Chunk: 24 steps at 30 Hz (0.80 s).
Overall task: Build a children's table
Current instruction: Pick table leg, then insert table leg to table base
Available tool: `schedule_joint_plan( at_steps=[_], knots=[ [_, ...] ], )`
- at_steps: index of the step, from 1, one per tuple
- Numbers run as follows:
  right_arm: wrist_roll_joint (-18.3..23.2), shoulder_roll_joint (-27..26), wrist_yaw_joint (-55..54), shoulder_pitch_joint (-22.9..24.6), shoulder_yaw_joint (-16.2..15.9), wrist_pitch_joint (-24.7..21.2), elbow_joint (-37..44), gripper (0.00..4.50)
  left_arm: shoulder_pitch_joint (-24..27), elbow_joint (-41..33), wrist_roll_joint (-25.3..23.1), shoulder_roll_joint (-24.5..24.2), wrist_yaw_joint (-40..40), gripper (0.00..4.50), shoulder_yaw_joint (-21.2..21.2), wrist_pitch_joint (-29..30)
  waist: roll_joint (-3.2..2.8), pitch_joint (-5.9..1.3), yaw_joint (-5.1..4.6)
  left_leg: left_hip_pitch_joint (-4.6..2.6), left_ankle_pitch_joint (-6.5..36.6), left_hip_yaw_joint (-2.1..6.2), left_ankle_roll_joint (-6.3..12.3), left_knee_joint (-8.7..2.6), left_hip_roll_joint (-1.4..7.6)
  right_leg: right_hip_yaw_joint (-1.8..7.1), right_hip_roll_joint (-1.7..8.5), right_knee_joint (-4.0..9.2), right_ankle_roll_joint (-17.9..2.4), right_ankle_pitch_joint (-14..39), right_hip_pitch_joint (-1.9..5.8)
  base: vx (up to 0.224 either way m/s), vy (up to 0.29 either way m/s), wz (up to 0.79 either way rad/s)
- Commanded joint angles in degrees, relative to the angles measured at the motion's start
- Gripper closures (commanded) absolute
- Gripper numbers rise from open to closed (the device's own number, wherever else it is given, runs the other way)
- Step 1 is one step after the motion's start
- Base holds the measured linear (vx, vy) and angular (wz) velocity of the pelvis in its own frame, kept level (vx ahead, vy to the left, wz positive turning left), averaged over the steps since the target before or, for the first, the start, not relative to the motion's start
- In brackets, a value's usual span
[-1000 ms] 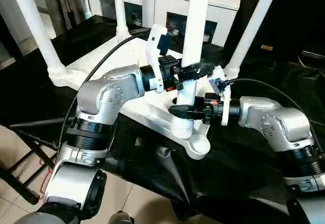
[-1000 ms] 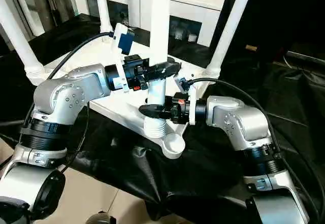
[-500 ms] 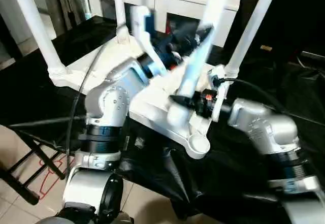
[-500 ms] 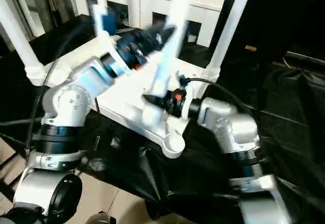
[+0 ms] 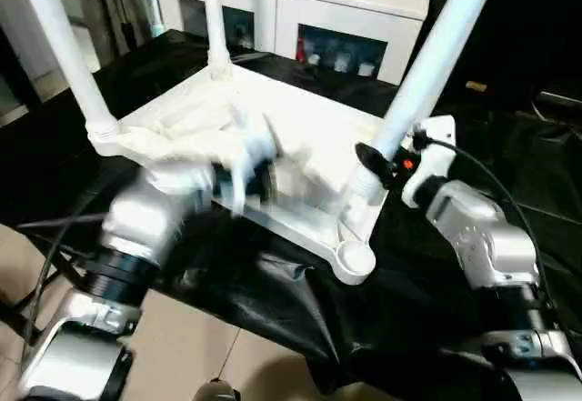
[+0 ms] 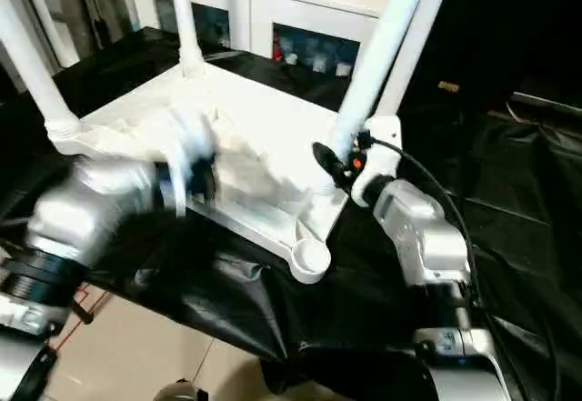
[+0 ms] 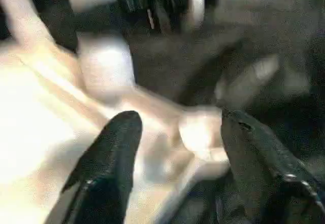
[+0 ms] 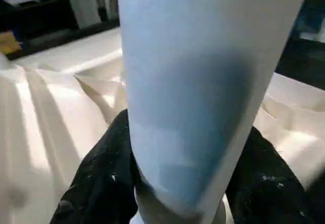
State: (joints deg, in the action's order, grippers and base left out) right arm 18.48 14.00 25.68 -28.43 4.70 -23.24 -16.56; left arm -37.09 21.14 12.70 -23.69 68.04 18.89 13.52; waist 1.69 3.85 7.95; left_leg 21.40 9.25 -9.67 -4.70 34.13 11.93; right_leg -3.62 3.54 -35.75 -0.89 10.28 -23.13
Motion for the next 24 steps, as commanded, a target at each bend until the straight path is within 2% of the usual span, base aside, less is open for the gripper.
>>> schedule_joint_plan(
  at_steps=[1, 3, 4, 5, 6, 8, 9, 10, 11, 14, 15, 16, 19, 20, 21, 22, 24],
  knots=[
    [-0.29, 0.91, -0.34, 0.64, 1.27, 0.69, 1.63, 2.62, -2.32, 5.74, -5.14, -0.11, 2.30, 1.94, 2.94, -6.44, -0.67, -4.65, -0.42, -0.99, 12.10, 0.05, -3.45, -4.17, 0.70, 2.72, 4.08, 4.29, -7.54, 10.90, 3.15, 0.000, 0.000, 0.00],
    [-0.51, 1.31, -0.16, 1.08, 1.09, 0.67, 2.22, 2.62, -3.40, 9.03, -7.36, -0.06, 2.86, 2.17, 4.31, -9.38, -0.73, -4.58, -0.34, -0.97, 12.32, 0.07, -3.02, -4.20, 0.68, 2.77, 4.11, 4.50, -7.12, 12.24, 3.15, 0.000, 0.000, 0.00],
    [-0.84, 1.85, -0.09, 1.65, 1.01, 0.90, 2.73, 2.62, -5.63, 14.86, -11.05, 0.19, 2.50, 2.24, 6.81, -14.39, -1.29, -4.49, -0.51, -1.21, 13.77, 0.06, -3.15, -4.16, 0.63, 2.73, 3.90, 4.99, -6.78, 13.14, 2.95, 0.000, 0.000, 0.00],
    [-0.87, 2.01, -0.08, 1.83, 1.07, 0.98, 2.87, 2.62, -6.54, 17.15, -12.39, 0.33, 2.26, 2.29, 7.76, -16.27, -1.20, -4.69, -0.41, -1.17, 13.60, 0.17, -3.37, -4.11, 0.67, 2.75, 4.06, 4.50, -7.05, 12.61, 3.24, 0.000, 0.000, 0.00],
    [-0.87, 2.01, -0.08, 1.83, 1.07, 0.98, 2.87, 2.62, -6.54, 17.15, -12.39, 0.33, 2.26, 2.37, 7.76, -16.27, -1.10, -4.70, -0.41, -0.90, 12.84, 0.23, -3.13, -4.17, 0.65, 2.76, 4.12, 4.53, -7.08, 12.24, 3.40, 0.000, 0.000, 0.00],
    [-0.94, 2.36, -0.17, 2.18, 1.28, 0.96, 3.34, 2.62, -8.83, 22.92, -15.12, 1.15, 0.74, 2.66, 9.40, -20.37, -1.32, -4.84, -0.25, -1.05, 12.15, 0.17, -2.97, -3.98, 0.78, 2.79, 4.26, 4.19, -8.12, 10.72, 3.27, 0.000, 0.000, 0.00],
    [-0.95, 2.48, -0.20, 2.33, 1.30, 0.92, 3.58, 2.62, -9.67, 25.25, -15.97, 1.69, 0.44, 2.66, 9.64, -22.05, -1.24, -4.74, -0.29, -0.93, 12.01, 0.10, -2.69, -3.97, 0.67, 2.80, 4.15, 4.40, -8.18, 10.72, 3.25, 0.000, 0.000, 0.00],
    [-0.98, 2.61, -0.24, 2.49, 1.31, 0.88, 3.84, 2.62, -10.37, 27.16, -16.73, 2.19, -0.01, 2.71, 9.89, -23.06, -2.40, -4.78, -0.45, -1.23, 13.12, 0.14, -3.12, -3.91, 0.80, 2.77, 4.09, 4.54, -8.71, 10.13, 3.05, 0.000, 0.000, 0.00],
    [-0.96, 2.68, -0.25, 2.61, 1.33, 0.83, 4.02, 2.62, -10.76, 28.27, -17.22, 2.47, -0.25, 2.78, 10.03, -23.63, -1.70, -4.92, -0.47, -1.03, 12.64, 0.20, -2.94, -3.85, 0.70, 2.76, 4.02, 4.06, -9.52, 8.23, 3.55, 0.000, 0.000, 0.00],
    [-0.88, 2.85, -0.28, 3.13, 1.40, 0.61, 4.66, 2.62, -11.69, 31.23, -18.69, 3.19, -0.99, 3.11, 10.56, -25.26, -1.84, -4.89, -0.33, -0.94, 11.73, 0.08, -2.04, -3.71, 0.63, 2.79, 4.16, 4.14, -10.00, 8.27, 3.50, 0.000, 0.000, 0.00],
    [-0.90, 3.03, -0.41, 4.05, 1.38, 0.35, 5.74, 2.62, -12.82, 34.59, -20.34, 4.14, -2.76, 3.15, 11.27, -27.46, -2.53, -4.73, -0.44, -1.01, 12.80, -0.01, -1.84, -3.68, 0.58, 2.78, 4.03, 4.79, -9.61, 10.24, 3.36, 0.000, 0.000, 0.00],
    [-0.91, 3.05, -0.43, 4.20, 1.39, 0.29, 5.92, 2.63, -13.04, 35.22, -20.54, 4.31, -2.73, 3.17, 11.38, -27.78, -2.30, -4.79, -0.37, -1.09, 13.13, 0.05, -1.88, -3.68, 0.60, 2.78, 4.09, 4.68, -9.56, 10.51, 3.50, 0.000, 0.000, 0.00],
    [-0.93, 3.13, -0.49, 4.66, 1.41, 0.10, 6.44, 2.63, -13.86, 37.45, -21.00, 4.90, -1.70, 3.51, 11.56, -28.86, -2.33, -4.88, -0.35, -0.90, 12.45, 0.10, -1.45, -3.66, 0.51, 2.72, 4.14, 4.56, -9.89, 11.08, 3.61, 0.000, 0.000, 0.00],
    [-0.93, 3.20, -0.50, 4.87, 1.41, 0.02, 6.65, 2.63, -14.43, 38.97, -21.39, 5.24, -0.68, 3.54, 11.70, -29.41, -2.55, -4.85, -0.31, -0.91, 12.43, 0.15, -1.34, -3.67, 0.51, 2.72, 4.20, 4.65, -9.63, 12.10, 3.60, 0.000, 0.000, 0.00],
    [-0.93, 3.20, -0.50, 4.87, 1.41, 0.02, 6.65, 2.63, -14.43, 38.97, -21.39, 5.24, -0.68, 3.54, 11.70, -29.41, -2.51, -4.83, -0.39, -0.94, 12.53, 0.08, -1.22, -3.67, 0.47, 2.74, 4.14, 4.84, -9.44, 12.63, 3.52, 0.000, 0.000, 0.00],
    [-1.05, 3.35, -0.47, 4.93, 1.34, -0.14, 6.82, 2.63, -15.55, 41.46, -22.62, 5.45, 2.07, 3.77, 12.28, -30.04, -2.37, -4.93, -0.45, -0.90, 12.18, 0.18, -1.21, -3.73, 0.56, 2.72, 4.21, 4.70, -9.52, 12.27, 3.66, 0.000, 0.000, 0.00],
    [-1.08, 3.56, -0.29, 4.78, 1.19, -0.15, 6.76, 2.63, -16.45, 43.01, -23.39, 5.48, 4.57, 3.77, 12.55, -29.43, -2.42, -4.96, -0.57, -0.88, 11.88, 0.18, -1.05, -3.70, 0.50, 2.71, 4.24, 4.65, -9.76, 11.85, 3.66, 0.000, 0.000, 0.00]
  ],
)
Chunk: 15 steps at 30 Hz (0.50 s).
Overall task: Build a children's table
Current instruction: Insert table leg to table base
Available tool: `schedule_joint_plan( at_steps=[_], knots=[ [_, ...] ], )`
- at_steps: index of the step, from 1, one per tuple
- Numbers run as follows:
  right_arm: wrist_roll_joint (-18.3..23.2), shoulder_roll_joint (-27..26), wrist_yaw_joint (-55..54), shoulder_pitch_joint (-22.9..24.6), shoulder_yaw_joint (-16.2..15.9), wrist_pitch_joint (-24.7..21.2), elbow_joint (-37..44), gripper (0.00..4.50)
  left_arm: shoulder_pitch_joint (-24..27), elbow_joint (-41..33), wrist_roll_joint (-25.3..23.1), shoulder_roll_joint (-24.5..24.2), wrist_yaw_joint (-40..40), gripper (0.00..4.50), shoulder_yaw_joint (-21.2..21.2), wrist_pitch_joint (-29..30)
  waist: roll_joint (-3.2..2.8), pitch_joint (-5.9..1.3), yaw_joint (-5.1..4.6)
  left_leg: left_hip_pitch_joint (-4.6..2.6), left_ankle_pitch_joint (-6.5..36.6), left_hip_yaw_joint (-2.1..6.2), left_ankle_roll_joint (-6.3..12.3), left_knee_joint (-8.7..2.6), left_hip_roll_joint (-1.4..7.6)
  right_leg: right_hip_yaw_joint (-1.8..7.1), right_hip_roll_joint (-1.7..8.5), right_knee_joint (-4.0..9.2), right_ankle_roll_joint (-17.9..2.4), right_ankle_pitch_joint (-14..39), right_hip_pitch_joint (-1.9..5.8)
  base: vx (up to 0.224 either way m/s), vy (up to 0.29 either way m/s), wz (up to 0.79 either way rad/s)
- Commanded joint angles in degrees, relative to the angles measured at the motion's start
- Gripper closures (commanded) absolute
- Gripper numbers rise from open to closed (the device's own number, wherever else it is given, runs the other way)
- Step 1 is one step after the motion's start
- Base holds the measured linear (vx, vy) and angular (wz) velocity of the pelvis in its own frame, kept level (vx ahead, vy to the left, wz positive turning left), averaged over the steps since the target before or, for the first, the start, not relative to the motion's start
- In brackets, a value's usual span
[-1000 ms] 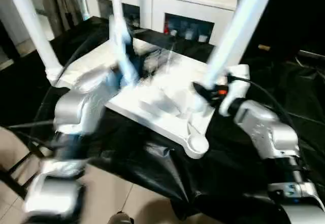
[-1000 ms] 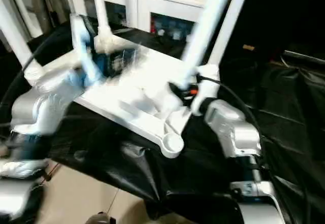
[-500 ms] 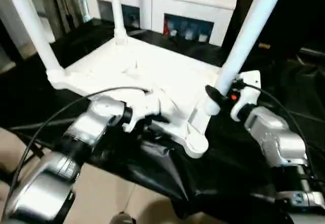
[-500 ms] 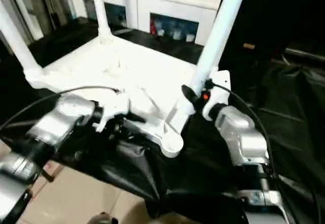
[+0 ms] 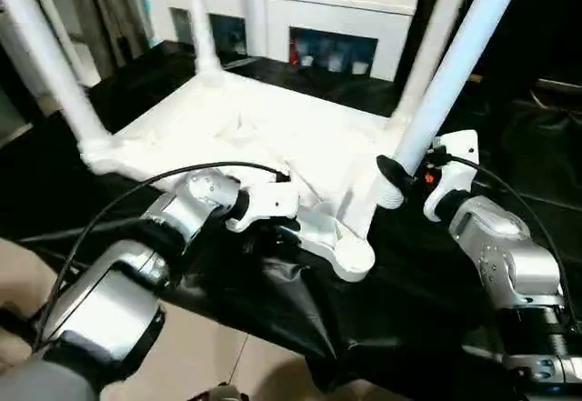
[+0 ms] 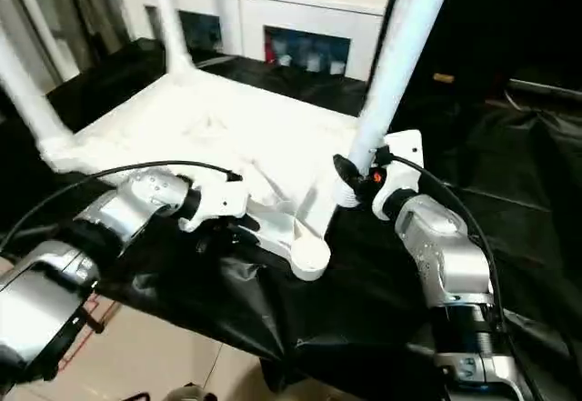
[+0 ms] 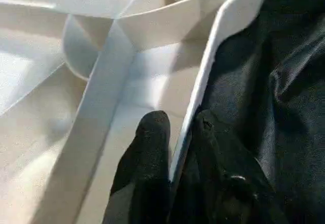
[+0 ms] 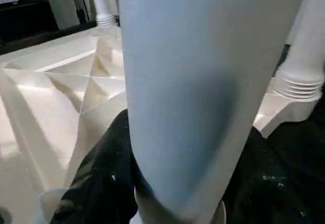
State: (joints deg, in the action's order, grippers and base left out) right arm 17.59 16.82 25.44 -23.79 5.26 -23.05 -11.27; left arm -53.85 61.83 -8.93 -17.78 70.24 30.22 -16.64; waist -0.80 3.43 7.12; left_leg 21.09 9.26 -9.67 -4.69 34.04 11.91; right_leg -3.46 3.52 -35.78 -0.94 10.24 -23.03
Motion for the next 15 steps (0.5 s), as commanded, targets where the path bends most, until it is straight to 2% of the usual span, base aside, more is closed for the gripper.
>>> schedule_joint_plan(
  at_steps=[1, 5, 6, 7, 10, 11, 12, 13, 14, 15],
  knots=[
    [-0.23, 0.88, 0.05, -0.10, 0.59, -0.29, 1.27, 2.63, -0.11, 2.54, -1.65, -0.44, 3.90, 3.83, 1.17, 2.11, 0.17, -4.51, 0.04, -0.48, 11.61, 0.14, -0.91, -3.62, 0.47, 2.54, 4.23, 4.66, -10.12, 11.26, 3.60, 0.000, 0.000, 0.00],
    [-0.45, 1.31, 0.38, -1.03, 0.47, -0.17, 0.53, 2.62, -1.56, 2.42, 1.06, 0.03, 7.92, 4.09, -0.82, 12.34, 0.15, -4.49, -0.46, -0.48, 10.87, 0.05, -0.15, -3.48, 0.45, 2.49, 4.32, 4.39, -12.28, 9.24, 3.72, 0.000, 0.000, 0.00],
    [-0.37, 1.36, 0.45, -1.18, 0.51, -0.26, 0.47, 2.62, -1.58, 2.48, 1.89, 0.35, 7.39, 4.16, -1.80, 13.34, 0.62, -4.47, -0.60, -0.34, 10.68, 0.00, 0.09, -3.48, 0.39, 2.45, 4.25, 4.39, -12.38, 9.15, 3.83, 0.000, 0.000, 0.00],
    [-0.31, 1.35, 0.46, -1.25, 0.54, -0.34, 0.48, 2.62, -1.65, 2.71, 2.16, 0.58, 6.58, 4.21, -2.35, 14.05, 0.39, -4.43, -0.64, -0.30, 10.39, 0.06, 0.39, -3.47, 0.39, 2.42, 4.33, 4.44, -12.59, 9.38, 3.87, 0.000, 0.000, 0.00],
    [-0.04, 1.14, 0.65, -1.73, 0.52, -0.56, 0.12, 2.62, -1.57, 4.60, 3.44, 1.99, -1.08, 4.26, -6.36, 18.55, 0.36, -4.42, -0.84, -0.40, 10.72, -0.03, 0.98, -3.32, 0.35, 2.31, 4.18, 4.55, -13.18, 9.43, 3.84, 0.000, 0.000, 0.00],
    [-0.10, 1.02, 0.63, -1.83, 0.42, -0.49, -0.08, 2.62, -1.22, 4.57, 3.85, 2.03, -2.41, 4.28, -7.15, 19.52, 1.12, -4.36, -0.91, -0.25, 10.91, -0.04, 1.21, -3.40, 0.29, 2.23, 4.16, 4.70, -12.81, 10.49, 4.01, 0.000, 0.000, 0.00],
    [-0.07, 0.81, 0.71, -2.09, 0.20, -0.46, -0.56, 2.62, -0.15, 3.47, 4.62, 1.93, -3.58, 4.31, -8.44, 22.02, 1.42, -4.35, -0.95, -0.13, 10.53, -0.03, 1.28, -3.40, 0.24, 2.17, 4.21, 4.53, -12.66, 10.77, 4.17, 0.000, 0.000, 0.00],
    [-0.05, 0.70, 0.78, -2.21, 0.09, -0.44, -0.77, 2.63, 0.40, 2.83, 4.92, 1.83, -3.85, 4.34, -8.82, 22.93, 1.00, -4.29, -1.21, 0.09, 9.90, 0.08, 1.50, -3.41, 0.18, 2.06, 4.36, 4.84, -11.64, 13.07, 4.15, 0.000, 0.000, 0.00],
    [-0.17, 0.41, 0.81, -2.44, -0.20, -0.31, -1.15, 2.63, 2.01, 0.75, 5.31, 1.42, -4.17, 4.34, -9.29, 23.48, 2.01, -4.22, -1.37, 0.32, 9.56, -0.03, 1.76, -3.44, 0.08, 1.97, 4.29, 5.03, -10.99, 13.87, 4.27, 0.000, 0.000, 0.00],
    [-0.23, 0.29, 0.83, -2.56, -0.32, -0.25, -1.34, 2.63, 2.72, -0.23, 5.44, 1.25, -4.38, 4.37, -9.50, 23.61, 1.75, -4.22, -1.25, 0.36, 9.16, 0.12, 1.69, -3.44, 0.13, 1.91, 4.46, 4.82, -10.67, 14.53, 4.36, 0.000, 0.000, 0.00]
  ],
)
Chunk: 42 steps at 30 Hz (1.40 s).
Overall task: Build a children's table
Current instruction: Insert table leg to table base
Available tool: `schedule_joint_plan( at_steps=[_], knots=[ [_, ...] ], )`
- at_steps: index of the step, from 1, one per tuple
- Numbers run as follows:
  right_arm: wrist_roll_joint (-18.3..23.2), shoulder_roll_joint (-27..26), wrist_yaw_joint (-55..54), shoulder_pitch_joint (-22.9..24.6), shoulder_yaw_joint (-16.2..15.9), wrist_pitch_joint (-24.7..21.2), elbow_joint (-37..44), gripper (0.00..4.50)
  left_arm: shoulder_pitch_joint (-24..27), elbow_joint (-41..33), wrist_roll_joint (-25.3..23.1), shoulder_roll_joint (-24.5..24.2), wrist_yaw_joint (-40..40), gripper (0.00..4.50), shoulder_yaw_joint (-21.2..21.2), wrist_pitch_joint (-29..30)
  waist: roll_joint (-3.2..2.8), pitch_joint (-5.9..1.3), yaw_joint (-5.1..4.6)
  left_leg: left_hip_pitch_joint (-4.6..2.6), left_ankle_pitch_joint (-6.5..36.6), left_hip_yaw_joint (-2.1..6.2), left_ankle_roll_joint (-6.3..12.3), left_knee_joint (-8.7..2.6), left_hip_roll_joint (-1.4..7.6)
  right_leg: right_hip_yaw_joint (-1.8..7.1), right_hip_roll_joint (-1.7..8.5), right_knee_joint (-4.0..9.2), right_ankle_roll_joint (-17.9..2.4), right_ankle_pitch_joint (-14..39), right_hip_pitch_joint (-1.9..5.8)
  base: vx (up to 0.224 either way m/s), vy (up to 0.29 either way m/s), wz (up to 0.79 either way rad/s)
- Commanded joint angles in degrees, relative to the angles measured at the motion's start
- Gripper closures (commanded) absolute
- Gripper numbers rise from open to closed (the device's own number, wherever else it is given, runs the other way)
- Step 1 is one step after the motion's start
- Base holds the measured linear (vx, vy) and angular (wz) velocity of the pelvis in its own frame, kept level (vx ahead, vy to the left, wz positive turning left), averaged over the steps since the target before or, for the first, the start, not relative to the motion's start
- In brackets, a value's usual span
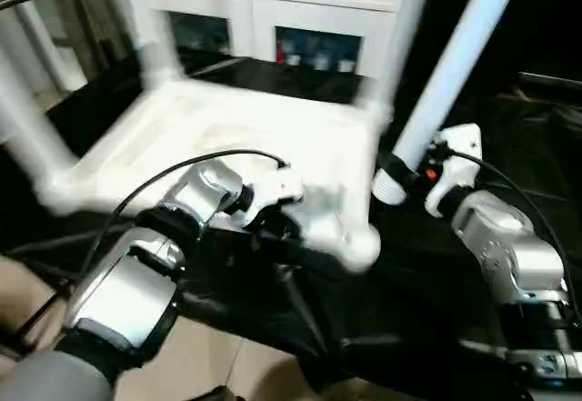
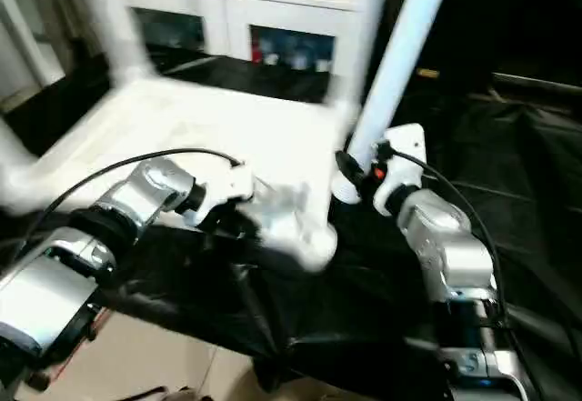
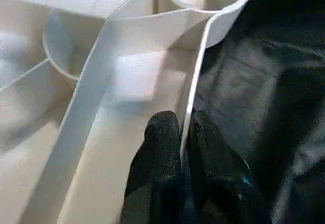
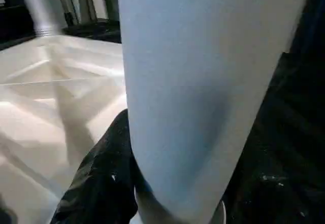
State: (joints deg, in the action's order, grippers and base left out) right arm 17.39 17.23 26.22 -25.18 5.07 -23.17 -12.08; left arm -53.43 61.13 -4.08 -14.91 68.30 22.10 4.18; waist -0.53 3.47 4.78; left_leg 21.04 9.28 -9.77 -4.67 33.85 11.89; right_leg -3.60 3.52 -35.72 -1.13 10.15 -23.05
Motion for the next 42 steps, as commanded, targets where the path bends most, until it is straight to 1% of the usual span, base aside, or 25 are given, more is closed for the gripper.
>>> schedule_joint_plan(
  at_steps=[1, 3, 4, 5, 7, 9, 11, 13, 14, 15, 16, 17, 18, 21, 22, 24, 28, 30, 31, 34, 35, 37, 38, 39, 42],
  knots=[
    [-0.14, -0.46, 0.03, -1.51, -0.43, -0.05, -0.94, 2.63, 3.90, -1.71, 0.76, -1.97, -3.90, 4.40, -2.00, 3.49, 1.76, -4.28, 1.05, 0.30, 8.98, 0.08, 1.91, -3.28, 0.21, 2.08, 4.52, 5.13, -9.67, 16.14, 4.11, 0.000, 0.000, 0.00],
    [-0.16, -0.64, 0.03, -1.71, -0.58, -0.07, -1.14, 2.63, 4.80, -3.06, 0.79, -2.15, -4.91, 4.47, -2.36, 4.10, 1.25, -4.27, 1.11, -0.19, 9.53, 0.08, 1.96, -3.31, 0.53, 2.13, 4.51, 5.18, -9.72, 16.94, 3.49, 0.000, 0.000, 0.00],
    [-0.16, -1.21, 0.03, -2.22, -1.01, -0.18, -1.68, 2.63, 7.50, -6.96, 0.31, -2.91, -6.42, 4.49, -2.68, 3.10, 1.72, -4.18, 1.11, -0.26, 10.24, 0.10, 1.90, -3.39, 0.68, 2.12, 4.53, 5.22, -9.60, 17.64, 3.37, 0.000, 0.000, 0.00],
    [-0.17, -1.38, 0.04, -2.33, -1.15, -0.20, -1.80, 2.63, 8.29, -8.20, 0.03, -3.15, -6.65, 4.49, -2.75, 3.19, 1.47, -4.07, 0.98, -0.13, 10.57, 0.22, 1.56, -3.58, 0.80, 2.11, 4.55, 5.12, -9.23, 18.38, 3.34, 0.000, 0.000, 0.00],
    [-0.23, -1.68, 0.16, -2.49, -1.40, -0.35, -1.95, 2.63, 9.77, -10.66, -0.36, -3.54, -7.02, 4.49, -2.95, 3.88, 1.45, -4.09, 0.96, -0.61, 11.46, 0.09, 1.31, -3.62, 0.91, 2.26, 4.40, 5.29, -8.98, 18.69, 2.86, 0.000, 0.000, 0.00],
    [-0.23, -2.03, 0.42, -2.61, -1.73, -0.65, -2.04, 2.63, 11.29, -13.16, -0.17, -3.83, -7.70, 4.50, -3.41, 4.27, 1.34, -3.95, 0.94, -0.73, 12.47, 0.12, 0.79, -3.79, 0.99, 2.34, 4.35, 5.23, -9.03, 18.43, 2.70, 0.000, 0.000, 0.00],
    [-0.19, -2.49, 0.53, -2.79, -2.13, -1.19, -2.21, 2.63, 13.44, -17.11, 0.55, -4.26, -7.68, 4.50, -3.98, 3.81, 1.63, -4.03, 0.97, -0.68, 12.98, 0.24, 0.38, -4.00, 1.16, 2.38, 4.59, 5.03, -8.85, 18.39, 2.77, 0.000, 0.000, 0.00],
    [-0.72, -2.79, 0.60, -3.06, -2.93, -1.17, -2.74, 2.63, 15.37, -20.20, 1.46, -4.73, -6.38, 4.50, -4.16, 1.54, 1.55, -4.05, 0.90, -0.67, 13.20, 0.27, 0.04, -4.08, 1.17, 2.41, 4.54, 5.08, -8.80, 17.66, 2.66, 0.000, 0.000, 0.00],
    [-0.82, -2.90, 0.72, -3.14, -3.15, -1.00, -2.90, 2.63, 15.71, -20.74, 1.55, -4.78, -6.54, 4.50, -4.22, 1.37, 1.91, -4.12, 0.91, -0.67, 13.01, 0.19, -0.04, -4.08, 1.13, 2.44, 4.53, 4.91, -8.82, 16.84, 2.71, 0.000, 0.000, 0.00],
    [-0.86, -2.97, 0.77, -3.19, -3.27, -0.91, -3.00, 2.63, 15.89, -21.01, 1.58, -4.81, -6.63, 4.50, -4.25, 1.21, 1.82, -4.11, 0.92, -0.69, 12.92, 0.16, -0.03, -4.08, 1.12, 2.47, 4.52, 4.93, -8.91, 16.53, 2.64, 0.000, 0.000, 0.00],
    [-0.75, -3.19, 1.20, -3.50, -3.65, -1.35, -3.20, 2.63, 16.36, -21.89, 1.52, -4.92, -6.61, 4.50, -4.15, 1.87, 2.20, -4.08, 0.87, -0.61, 12.68, 0.04, 0.07, -4.08, 1.06, 2.50, 4.46, 5.02, -8.77, 16.19, 2.70, 0.000, 0.000, 0.00],
    [-0.79, -3.22, 1.32, -3.60, -3.84, -1.51, -3.25, 2.63, 16.47, -22.07, 1.48, -4.97, -6.55, 4.50, -4.10, 2.13, 2.01, -4.12, 0.98, -0.62, 12.13, 0.09, 0.02, -4.12, 1.11, 2.51, 4.55, 4.82, -8.87, 15.58, 2.76, 0.000, 0.000, 0.00],
    [-0.86, -3.19, 1.75, -3.89, -4.54, -2.86, -3.25, 2.63, 16.68, -22.05, 1.20, -5.14, -5.94, 4.50, -3.72, 2.50, 2.26, -4.11, 0.94, -0.60, 11.75, 0.03, 0.11, -4.10, 1.04, 2.52, 4.47, 4.85, -8.79, 15.22, 2.76, 0.000, 0.000, 0.00],
    [-0.87, -3.37, 2.23, -4.19, -4.78, -2.65, -3.46, 2.63, 17.03, -22.25, 0.90, -5.22, -6.14, 4.50, -3.69, 2.93, 2.12, -4.16, 1.06, -0.61, 11.01, 0.02, 0.13, -4.11, 1.09, 2.58, 4.55, 4.73, -8.86, 13.80, 2.81, 0.000, 0.000, 0.00],
    [-0.89, -3.49, 2.64, -4.45, -4.92, -2.01, -3.77, 2.63, 17.31, -22.54, 0.75, -5.34, -6.37, 4.50, -3.67, 3.31, 2.34, -4.17, 1.01, -0.57, 10.65, 0.01, 0.15, -4.13, 1.11, 2.57, 4.51, 4.63, -8.97, 13.01, 2.86, 0.000, 0.000, 0.00],
    [-0.91, -3.51, 2.86, -4.56, -5.02, -1.76, -3.92, 2.63, 17.40, -22.66, 0.72, -5.40, -6.42, 4.50, -3.61, 3.47, 2.27, -4.15, 1.05, -0.58, 10.48, 0.02, 0.10, -4.15, 1.11, 2.56, 4.54, 4.59, -9.13, 12.67, 2.86, 0.000, 0.000, 0.00],
    [-1.41, -3.91, 4.85, -6.04, -7.13, -1.93, -6.32, 2.63, 16.96, -21.73, 2.11, -5.01, -5.39, 4.50, -4.46, 4.69, 2.31, -4.04, 1.01, -0.61, 11.32, 0.04, -0.33, -4.21, 1.08, 2.57, 4.56, 4.73, -8.91, 14.06, 2.85, 0.000, 0.000, 0.00],
    [-1.70, -4.02, 5.01, -6.43, -7.47, -1.95, -7.22, 2.63, 16.86, -21.68, 2.45, -4.95, -4.93, 4.50, -4.65, 4.87, 2.32, -4.02, 0.89, -0.59, 11.47, 0.06, -0.62, -4.23, 1.03, 2.54, 4.57, 4.75, -9.18, 14.30, 2.83, 0.000, 0.000, 0.00],
    [-2.29, -3.98, 5.17, -6.93, -8.01, -2.15, -8.50, 2.63, 16.76, -21.69, 2.44, -5.01, -4.60, 4.50, -4.59, 4.45, 2.48, -4.06, 0.87, -0.61, 11.48, 0.08, -0.64, -4.21, 1.05, 2.54, 4.56, 4.70, -9.17, 14.22, 2.86, 0.000, 0.000, 0.00],
    [-2.59, -3.99, 6.17, -7.32, -8.81, -2.51, -9.48, 2.63, 16.63, -21.50, 2.13, -5.27, -4.67, 4.50, -4.50, 4.43, 2.43, -4.06, 0.90, -0.57, 11.08, 0.04, -0.51, -4.20, 1.06, 2.63, 4.57, 4.70, -9.07, 13.43, 2.93, 0.000, 0.000, 0.00],
    [-2.69, -3.93, 6.47, -7.42, -9.11, -2.70, -9.55, 2.63, 16.50, -21.27, 1.98, -5.29, -4.88, 4.50, -4.50, 4.36, 2.96, -4.07, 0.89, -0.61, 10.86, 0.01, -0.40, -4.26, 1.10, 2.58, 4.51, 4.69, -8.99, 13.14, 2.94, 0.000, 0.000, 0.00],
    [-2.70, -3.90, 6.93, -7.60, -9.47, -3.24, -9.58, 2.63, 16.33, -21.12, 1.88, -5.30, -5.10, 4.50, -4.52, 4.38, 2.73, -4.07, 0.96, -0.62, 10.97, 0.04, -0.40, -4.29, 1.10, 2.59, 4.59, 4.69, -8.81, 13.48, 2.93, 0.000, 0.000, 0.00],
    [-2.76, -3.87, 7.32, -7.77, -9.68, -3.58, -9.69, 2.63, 16.26, -21.12, 1.88, -5.27, -5.13, 4.50, -4.60, 4.50, 2.91, -4.05, 0.92, -0.61, 11.08, 0.03, -0.37, -4.30, 1.10, 2.58, 4.59, 4.74, -8.74, 13.70, 2.92, 0.000, 0.000, 0.00],
    [-2.89, -3.84, 7.56, -7.90, -9.83, -3.61, -9.79, 2.63, 16.22, -21.14, 1.95, -5.23, -5.08, 4.50, -4.71, 4.61, 2.84, -4.04, 0.91, -0.65, 11.43, 0.07, -0.47, -4.35, 1.12, 2.58, 4.59, 4.78, -8.70, 14.17, 2.90, 0.000, 0.000, 0.00],
    [-3.27, -3.47, 8.44, -8.24, -10.23, -3.79, -9.70, 2.63, 15.96, -20.77, 1.90, -5.24, -5.13, 4.50, -4.88, 4.60, 2.96, -4.02, 0.87, -0.77, 12.56, 0.13, -0.87, -4.40, 1.14, 2.56, 4.59, 4.94, -8.31, 15.85, 2.81, 0.000, 0.000, 0.00]
  ],
)
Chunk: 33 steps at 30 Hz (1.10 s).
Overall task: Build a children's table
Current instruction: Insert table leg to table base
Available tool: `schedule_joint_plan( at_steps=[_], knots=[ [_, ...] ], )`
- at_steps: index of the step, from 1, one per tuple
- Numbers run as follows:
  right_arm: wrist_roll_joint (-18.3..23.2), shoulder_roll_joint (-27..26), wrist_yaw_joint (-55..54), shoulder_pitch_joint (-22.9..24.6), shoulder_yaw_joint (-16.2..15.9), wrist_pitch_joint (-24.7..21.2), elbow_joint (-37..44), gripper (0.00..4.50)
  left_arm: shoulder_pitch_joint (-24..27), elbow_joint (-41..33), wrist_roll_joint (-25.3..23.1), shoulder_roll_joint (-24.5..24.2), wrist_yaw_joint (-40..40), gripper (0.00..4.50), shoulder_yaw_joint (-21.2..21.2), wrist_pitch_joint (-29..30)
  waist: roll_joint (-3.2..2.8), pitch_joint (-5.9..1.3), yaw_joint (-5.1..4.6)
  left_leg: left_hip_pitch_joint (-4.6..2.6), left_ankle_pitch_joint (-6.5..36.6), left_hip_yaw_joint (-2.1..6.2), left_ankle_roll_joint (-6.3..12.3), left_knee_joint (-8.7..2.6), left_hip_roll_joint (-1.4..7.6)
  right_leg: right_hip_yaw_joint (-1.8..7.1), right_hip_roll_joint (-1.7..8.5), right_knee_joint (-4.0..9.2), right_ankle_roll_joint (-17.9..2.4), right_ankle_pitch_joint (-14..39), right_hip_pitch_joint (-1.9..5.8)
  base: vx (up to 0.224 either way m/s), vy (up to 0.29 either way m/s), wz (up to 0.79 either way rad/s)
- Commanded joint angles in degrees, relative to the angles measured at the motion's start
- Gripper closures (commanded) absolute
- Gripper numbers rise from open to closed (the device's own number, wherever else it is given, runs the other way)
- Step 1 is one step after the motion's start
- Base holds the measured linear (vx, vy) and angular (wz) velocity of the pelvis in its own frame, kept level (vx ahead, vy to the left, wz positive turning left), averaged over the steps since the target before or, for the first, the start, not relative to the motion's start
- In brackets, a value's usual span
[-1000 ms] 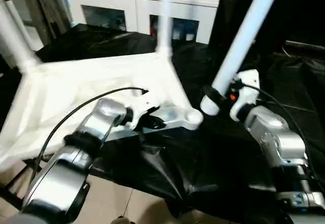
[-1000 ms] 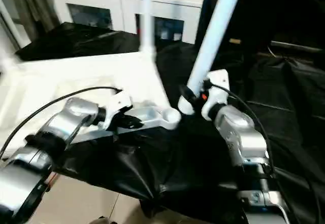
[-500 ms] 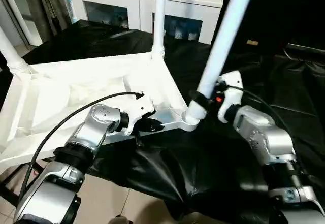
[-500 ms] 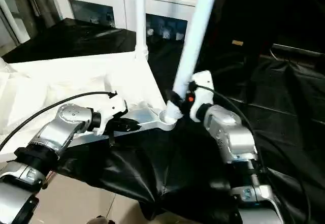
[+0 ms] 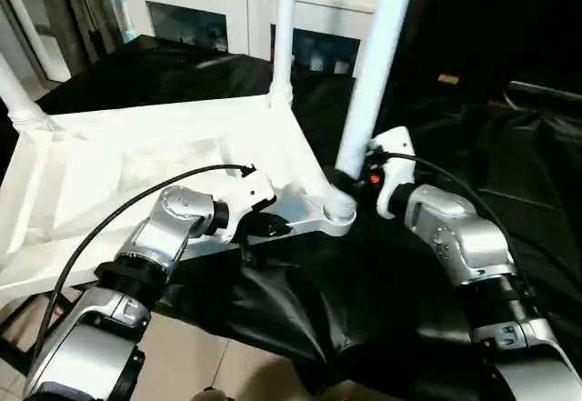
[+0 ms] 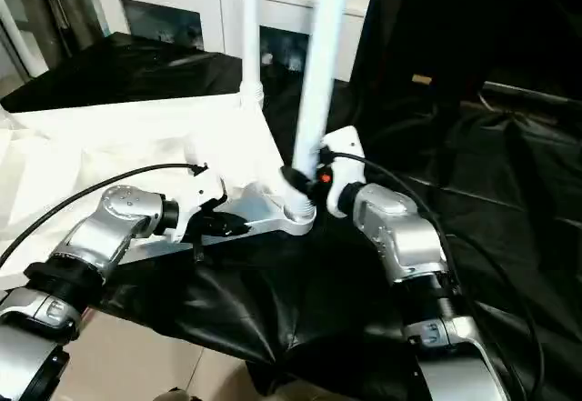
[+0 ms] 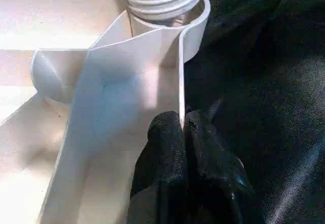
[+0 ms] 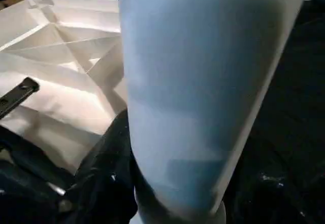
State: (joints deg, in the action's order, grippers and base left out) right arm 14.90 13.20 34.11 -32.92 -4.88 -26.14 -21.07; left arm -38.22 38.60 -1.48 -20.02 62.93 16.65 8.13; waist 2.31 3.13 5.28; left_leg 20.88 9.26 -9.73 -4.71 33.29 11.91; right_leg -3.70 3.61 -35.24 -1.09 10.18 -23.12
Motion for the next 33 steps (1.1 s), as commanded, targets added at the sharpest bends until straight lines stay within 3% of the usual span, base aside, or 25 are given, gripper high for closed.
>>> schedule_joint_plan(
  at_steps=[1, 6, 12, 22, 24, 28, 29, 33],
  knots=[
    [-0.76, 0.72, 0.77, -0.52, -0.26, -1.12, -0.39, 2.63, 0.66, 1.90, -0.76, -0.18, 0.21, 4.50, 0.56, 0.58, 0.05, -3.68, 0.39, -0.58, 12.55, 0.08, -0.89, -3.84, 1.13, 2.71, 4.51, 4.46, -8.33, 15.54, 2.85, 0.000, 0.000, 0.00],
    [-0.68, 1.80, 1.94, -0.40, -0.48, -2.24, 0.64, 2.63, 0.21, 2.53, -0.73, -0.18, 0.36, 4.50, 0.38, 0.36, 0.19, -3.81, 0.48, -0.54, 11.76, 0.04, -0.77, -3.74, 1.05, 2.69, 4.48, 4.33, -8.62, 14.23, 2.99, 0.000, 0.000, 0.00],
    [-1.01, 1.18, 1.92, -1.65, -0.01, -0.82, -3.42, 2.63, -0.30, 2.59, -0.53, -0.28, 1.09, 4.50, 0.38, 0.41, -0.23, -3.80, 0.48, -0.58, 12.35, 0.10, -0.99, -3.75, 1.10, 2.68, 4.54, 4.32, -9.26, 13.96, 2.92, 0.000, 0.000, 0.00],
    [3.24, -1.14, 2.28, -2.86, 5.39, -0.77, -10.76, 2.63, -0.74, 2.98, -0.53, -0.34, 1.66, 4.50, 0.44, 0.35, -0.33, -3.85, 0.34, -0.70, 13.47, 0.17, -1.31, -3.85, 1.19, 2.65, 4.54, 4.31, -10.14, 13.53, 3.01, 0.000, 0.000, 0.00],
    [4.06, -1.02, 2.33, -1.95, 6.93, -0.38, -12.13, 2.63, -0.85, 3.12, -0.52, -0.29, 1.33, 4.50, 0.28, 0.23, -0.54, -3.88, 0.38, -0.74, 13.19, 0.15, -1.24, -3.82, 1.19, 2.64, 4.49, 4.24, -10.53, 12.61, 2.97, 0.000, 0.000, 0.00],
    [5.01, -0.92, 2.92, 0.81, 8.96, 0.92, -12.64, 2.63, -1.32, 3.92, -0.65, -0.12, 0.43, 4.50, -0.04, -0.20, -0.37, -3.88, 0.47, -0.72, 13.22, 0.03, -0.92, -3.77, 1.17, 2.63, 4.46, 4.30, -10.75, 12.23, 3.00, 0.000, 0.000, 0.00],
    [5.29, -1.01, 2.93, 1.39, 9.33, 1.15, -12.49, 2.63, -1.39, 4.09, -0.68, -0.10, 0.22, 4.50, -0.11, -0.31, -0.77, -3.86, 0.58, -0.75, 13.30, 0.07, -0.97, -3.75, 1.15, 2.64, 4.49, 4.29, -10.73, 12.30, 2.98, 0.000, 0.000, 0.00],
    [5.82, -1.20, 2.96, 3.12, 10.32, 2.31, -12.39, 2.63, -1.64, 4.51, -0.78, 0.02, -0.35, 4.50, -0.26, -0.49, -0.48, -3.85, 0.76, -0.80, 13.76, 0.08, -0.92, -3.83, 1.17, 2.58, 4.46, 4.42, -10.69, 13.18, 2.98, 0.000, 0.000, 0.00]
  ],
)
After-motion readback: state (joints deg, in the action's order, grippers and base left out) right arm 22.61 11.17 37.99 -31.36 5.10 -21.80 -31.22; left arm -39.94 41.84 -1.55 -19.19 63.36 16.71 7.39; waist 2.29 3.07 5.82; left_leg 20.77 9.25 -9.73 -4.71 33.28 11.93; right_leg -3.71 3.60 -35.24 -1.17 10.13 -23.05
